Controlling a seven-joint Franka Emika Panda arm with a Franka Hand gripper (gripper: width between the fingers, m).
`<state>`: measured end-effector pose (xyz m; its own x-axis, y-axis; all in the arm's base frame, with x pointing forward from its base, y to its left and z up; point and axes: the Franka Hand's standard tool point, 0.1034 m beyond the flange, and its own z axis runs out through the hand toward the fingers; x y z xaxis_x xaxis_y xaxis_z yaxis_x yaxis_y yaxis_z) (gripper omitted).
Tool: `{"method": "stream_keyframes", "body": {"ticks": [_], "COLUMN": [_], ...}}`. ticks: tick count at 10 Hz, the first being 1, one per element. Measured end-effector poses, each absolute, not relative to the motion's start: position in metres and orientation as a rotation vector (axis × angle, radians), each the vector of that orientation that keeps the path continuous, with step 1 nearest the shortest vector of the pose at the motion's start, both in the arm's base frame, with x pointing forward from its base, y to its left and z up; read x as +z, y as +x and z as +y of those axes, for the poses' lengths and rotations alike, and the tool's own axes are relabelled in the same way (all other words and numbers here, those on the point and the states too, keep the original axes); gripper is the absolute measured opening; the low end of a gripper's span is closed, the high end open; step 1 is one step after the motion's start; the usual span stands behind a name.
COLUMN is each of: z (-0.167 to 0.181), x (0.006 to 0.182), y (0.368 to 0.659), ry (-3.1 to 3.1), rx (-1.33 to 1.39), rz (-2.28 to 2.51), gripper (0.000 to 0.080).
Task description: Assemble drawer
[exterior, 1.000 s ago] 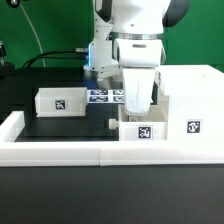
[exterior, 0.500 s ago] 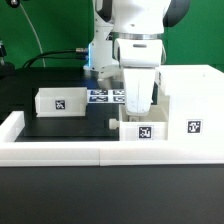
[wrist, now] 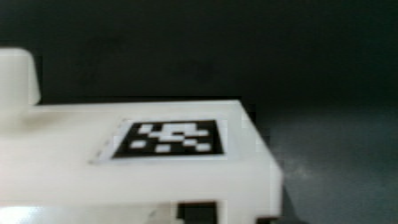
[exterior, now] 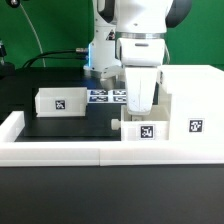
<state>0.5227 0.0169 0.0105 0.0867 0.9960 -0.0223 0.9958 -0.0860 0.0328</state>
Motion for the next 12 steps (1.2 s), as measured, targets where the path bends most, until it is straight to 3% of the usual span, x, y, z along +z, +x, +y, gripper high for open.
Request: {"method": "stream_keyframes", "body": {"ticks": [3, 5, 6, 7, 8, 12], "z": [0.016, 0.015, 0.016, 0.017, 0.017, 0.008], "x": [0.01, 0.01, 0.01, 0.012, 0.016, 0.048], "y": [0.522, 0.521, 0.521, 0.522, 0.522, 0.528], "ry": [2.291, 2.292, 2.296, 2.301, 2.3, 2.285], "rx": [0.003, -0.003, -0.001, 0.002, 0.006, 0.027], "rz": [2.096, 2.098, 2.092, 2.084, 2.08, 2.052], "gripper": [0.0041, 0.0347, 0.0347, 0.0543, 0.0617, 0.0648]}}
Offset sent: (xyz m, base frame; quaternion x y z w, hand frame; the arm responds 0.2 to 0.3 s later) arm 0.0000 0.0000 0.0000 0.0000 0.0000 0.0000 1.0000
